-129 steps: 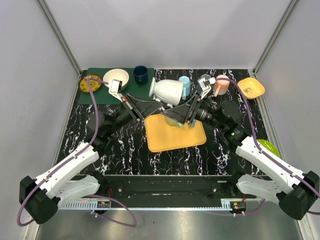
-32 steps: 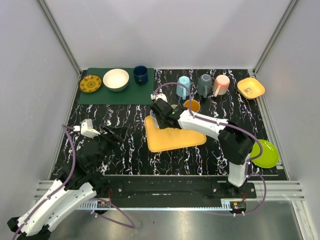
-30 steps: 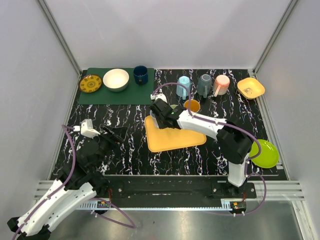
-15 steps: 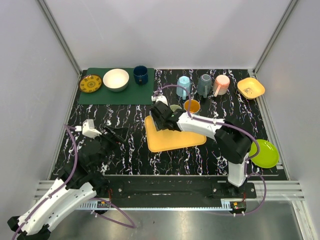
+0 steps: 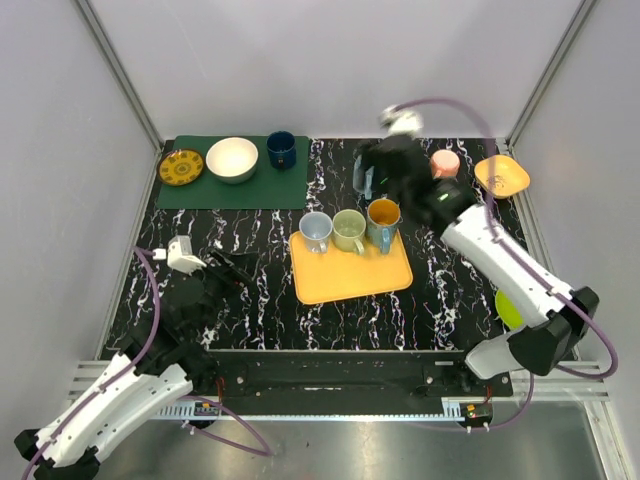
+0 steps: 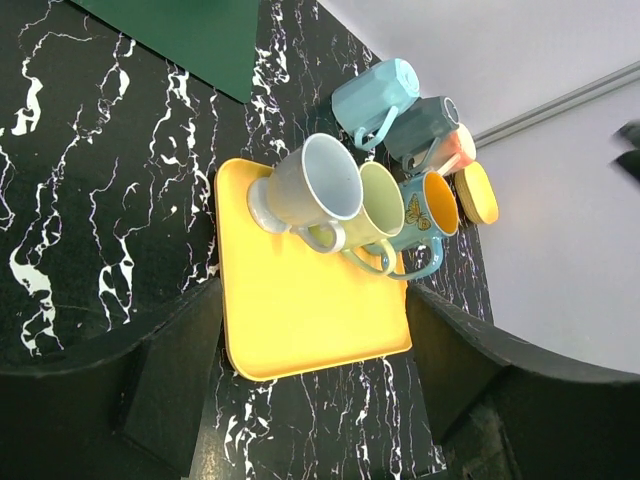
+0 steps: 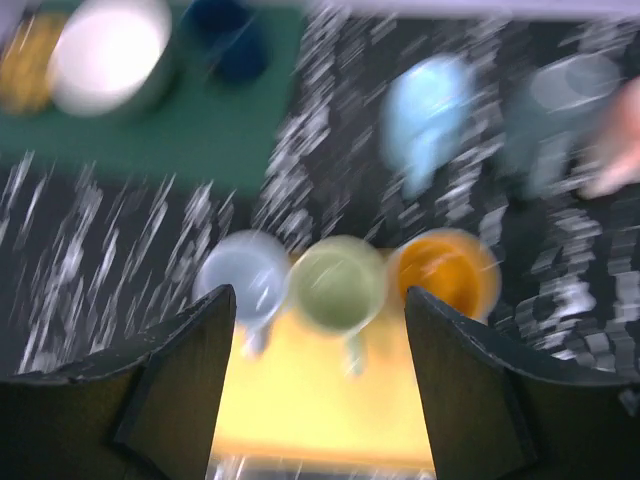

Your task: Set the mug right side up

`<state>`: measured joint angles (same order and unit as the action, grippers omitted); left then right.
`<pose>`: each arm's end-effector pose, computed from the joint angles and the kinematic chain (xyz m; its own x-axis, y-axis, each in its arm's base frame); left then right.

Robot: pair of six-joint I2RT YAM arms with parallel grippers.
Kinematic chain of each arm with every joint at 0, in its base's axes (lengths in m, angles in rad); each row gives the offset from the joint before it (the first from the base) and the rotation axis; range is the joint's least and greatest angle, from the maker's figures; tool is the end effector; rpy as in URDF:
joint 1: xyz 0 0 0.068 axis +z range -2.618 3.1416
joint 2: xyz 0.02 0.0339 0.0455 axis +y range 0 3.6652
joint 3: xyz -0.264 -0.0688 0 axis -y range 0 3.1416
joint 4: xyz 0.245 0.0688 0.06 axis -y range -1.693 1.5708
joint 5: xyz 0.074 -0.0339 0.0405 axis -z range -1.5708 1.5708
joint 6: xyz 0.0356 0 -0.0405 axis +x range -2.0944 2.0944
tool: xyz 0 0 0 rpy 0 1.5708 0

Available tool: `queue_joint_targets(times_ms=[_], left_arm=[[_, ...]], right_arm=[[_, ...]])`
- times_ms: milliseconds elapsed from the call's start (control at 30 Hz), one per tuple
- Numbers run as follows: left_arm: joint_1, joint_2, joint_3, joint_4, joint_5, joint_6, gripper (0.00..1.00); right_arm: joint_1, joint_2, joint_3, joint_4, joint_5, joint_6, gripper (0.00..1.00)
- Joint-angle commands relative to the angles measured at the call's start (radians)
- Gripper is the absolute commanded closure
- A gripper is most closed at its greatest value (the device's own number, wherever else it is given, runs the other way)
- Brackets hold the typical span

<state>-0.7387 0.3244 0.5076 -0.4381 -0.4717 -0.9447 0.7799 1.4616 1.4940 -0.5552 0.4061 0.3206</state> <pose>0.0863 -0.0567 0.2746 -0.3318 -0.6741 -0.6599 0.0099 0.6970 -0.7170 0.2421 0.2197 0.3906 -0.4638 -0.0515 -0.8844 -0.2703 0.9589 0.0859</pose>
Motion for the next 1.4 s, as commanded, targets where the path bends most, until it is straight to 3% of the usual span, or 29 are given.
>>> queue_joint_targets(times_ms=[0,100,267,667,1067,1367], left_arm=[[0.002,0.045,0.012,0.097,0.008,0.024,0.23],[0.002,0.096,-0.007,0.14,0.024,0.006,0.24],[0.002,0.137,-0.038,0.194,0.064,-0.022,0.25],[0.002,0.151,-0.075,0.171,0.071,0.038,0.24],[0.004,0.179,-0.069,0.193,0.09,0.099,0.24],[0.002,0.217,-0.063,0.211,0.091,0.104,0.24]], right_arm=[[-0.426,0.048,0.106,-0.15,-0.007,0.027,0.26],[-0.591,0.14,0.109,-0.16,-0.036,0.08,0.26],[-0.677,0.304,0.15,-0.118,0.017,0.072,0.27],[-0.679,0.621,0.367,-0.078,0.031,0.003,0.27],[-0.68,0.736,0.408,0.014,-0.009,-0.008,0.34],[-0.68,0.773,0.394,0.092,0.048,0.026,0.43]])
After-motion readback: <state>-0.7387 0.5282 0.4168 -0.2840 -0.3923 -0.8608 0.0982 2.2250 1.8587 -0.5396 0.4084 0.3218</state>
